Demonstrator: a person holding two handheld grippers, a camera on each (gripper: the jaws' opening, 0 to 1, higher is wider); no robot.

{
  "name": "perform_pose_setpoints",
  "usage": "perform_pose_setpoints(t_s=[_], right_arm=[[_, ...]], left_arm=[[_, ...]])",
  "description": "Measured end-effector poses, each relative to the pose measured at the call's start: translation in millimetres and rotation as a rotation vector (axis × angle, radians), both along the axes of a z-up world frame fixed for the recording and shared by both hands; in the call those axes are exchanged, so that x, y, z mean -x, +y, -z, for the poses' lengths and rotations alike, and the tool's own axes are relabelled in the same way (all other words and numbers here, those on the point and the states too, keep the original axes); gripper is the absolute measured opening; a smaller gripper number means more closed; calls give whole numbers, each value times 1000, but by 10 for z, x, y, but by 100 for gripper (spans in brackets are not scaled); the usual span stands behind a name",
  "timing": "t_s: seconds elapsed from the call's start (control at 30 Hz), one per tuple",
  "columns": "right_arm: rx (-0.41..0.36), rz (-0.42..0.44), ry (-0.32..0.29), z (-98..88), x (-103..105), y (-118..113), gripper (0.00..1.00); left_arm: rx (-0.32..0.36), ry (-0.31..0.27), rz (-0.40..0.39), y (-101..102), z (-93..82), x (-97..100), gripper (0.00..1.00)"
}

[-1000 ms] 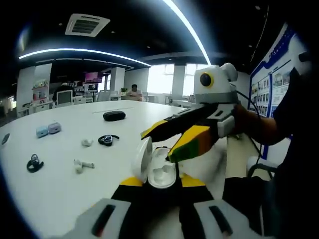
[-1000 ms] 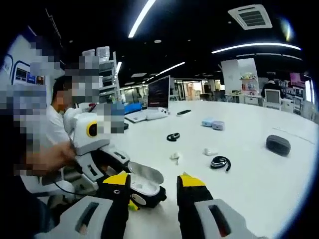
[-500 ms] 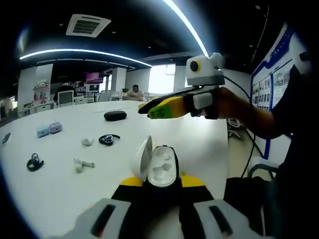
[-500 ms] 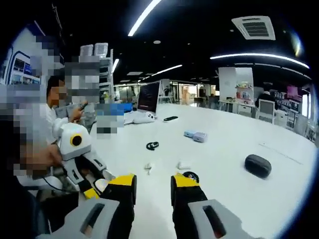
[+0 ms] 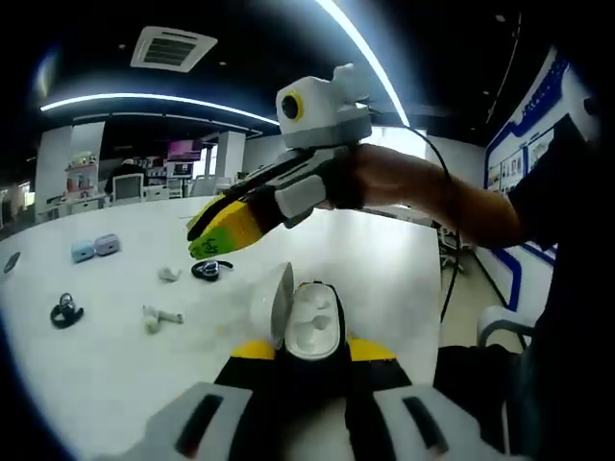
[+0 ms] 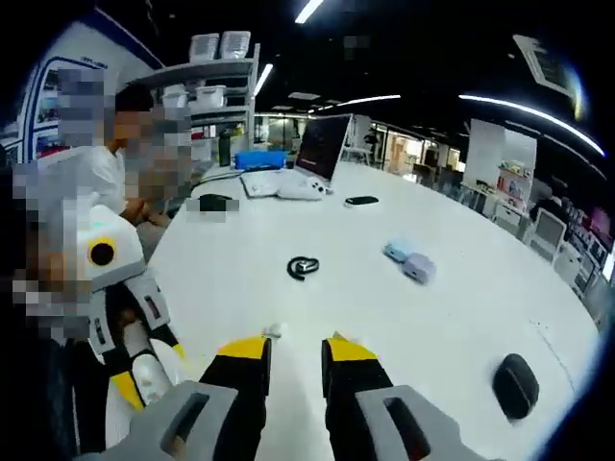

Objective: Pick up the earbuds from the table and place the earbuds into the earbud case

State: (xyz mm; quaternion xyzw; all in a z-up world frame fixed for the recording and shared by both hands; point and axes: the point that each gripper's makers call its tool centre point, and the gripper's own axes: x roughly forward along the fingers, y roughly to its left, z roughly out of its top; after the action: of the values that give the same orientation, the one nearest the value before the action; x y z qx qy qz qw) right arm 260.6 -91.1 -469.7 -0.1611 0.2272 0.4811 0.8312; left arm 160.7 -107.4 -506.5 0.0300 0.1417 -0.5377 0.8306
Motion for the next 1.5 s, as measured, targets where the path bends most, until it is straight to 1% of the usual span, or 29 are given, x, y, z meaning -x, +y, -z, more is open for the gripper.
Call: perform_pose_setpoints(t_s=[0.13, 0.2, 0.27, 0.33, 0.53, 0.63, 0.77, 0.87, 0.97, 1.13, 1.23, 1.4, 1.5], right_arm=[[41, -12, 29, 104, -76, -11, 20], [63, -56, 55, 168, -58, 47, 20], [69, -92, 53, 188, -48, 104, 20], [60, -167, 36, 187, -22, 212, 20], [72, -253, 84, 265, -5, 376, 20], [102, -288, 94, 328, -21, 414, 20], [128, -335, 112, 388, 12, 457, 20], [151, -367, 109, 432, 35, 480, 18], [172, -382, 105, 464, 38, 482, 16], [173, -387, 106, 461, 31, 491, 13], [171, -386, 98, 450, 25, 490, 12], [148, -382, 68, 373, 4, 486, 10], [143, -381, 65, 366, -2, 486, 10]], left_arm=[[1, -2, 0, 2, 0, -1, 25], [3, -2, 1, 2, -2, -3, 25], [5, 0, 0, 2, -3, -4, 25], [7, 2, -1, 1, -3, -5, 25], [12, 6, -3, 1, -3, -7, 25], [15, 9, -4, 2, -3, -10, 25], [18, 11, -4, -1, -3, -11, 25], [21, 14, -2, -5, -5, -13, 25], [22, 16, -2, -9, -6, -11, 25], [22, 15, -1, -12, -4, -7, 25], [24, 17, -1, -13, -4, -5, 25], [26, 20, 0, -14, -5, -5, 25], [26, 19, 0, -16, -5, -4, 25]])
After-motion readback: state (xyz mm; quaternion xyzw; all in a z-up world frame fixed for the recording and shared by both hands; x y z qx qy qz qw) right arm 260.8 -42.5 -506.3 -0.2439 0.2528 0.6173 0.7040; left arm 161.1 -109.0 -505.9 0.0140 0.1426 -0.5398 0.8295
